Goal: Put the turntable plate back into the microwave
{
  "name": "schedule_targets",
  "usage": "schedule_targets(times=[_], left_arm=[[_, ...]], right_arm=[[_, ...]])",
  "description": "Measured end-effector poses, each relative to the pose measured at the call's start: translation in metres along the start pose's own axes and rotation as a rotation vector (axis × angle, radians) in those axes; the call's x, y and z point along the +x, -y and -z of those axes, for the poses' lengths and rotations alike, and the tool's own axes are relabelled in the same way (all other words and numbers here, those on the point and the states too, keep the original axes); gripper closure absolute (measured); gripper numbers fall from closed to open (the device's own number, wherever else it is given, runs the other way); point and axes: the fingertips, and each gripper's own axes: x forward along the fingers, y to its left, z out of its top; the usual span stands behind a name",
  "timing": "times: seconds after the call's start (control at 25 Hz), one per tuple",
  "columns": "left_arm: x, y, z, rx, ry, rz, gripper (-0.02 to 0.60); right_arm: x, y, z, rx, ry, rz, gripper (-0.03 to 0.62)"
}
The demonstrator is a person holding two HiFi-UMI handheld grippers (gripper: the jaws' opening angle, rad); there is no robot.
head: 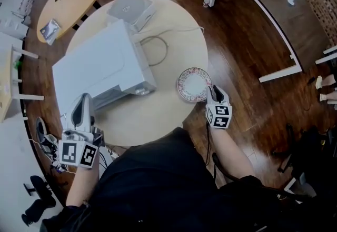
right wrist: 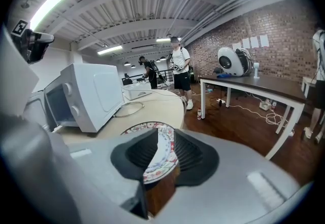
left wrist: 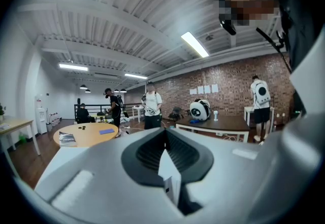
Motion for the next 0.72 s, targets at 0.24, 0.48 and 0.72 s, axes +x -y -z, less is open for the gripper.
schedule_targets(times=[0.24, 0.48, 0.72], left_arm=[[0.002, 0.001, 0.004, 0.007, -0.021, -0.017, 0.577], [0.003, 0.002, 0.005, 0.015, -0.039, -0.025, 0.577], [0.005, 0.004, 0.006, 0.023, -0.052, -0.025, 0.577]], right_arm=[[0.012, 0.006, 0.004, 0.034, -0.007, -0.008, 0.466], [0.021, 0.011, 0.007, 0.084, -0.012, -0.021, 0.422], [0.028, 0.012, 0.018, 0.11, -0.042, -0.042, 0.397]])
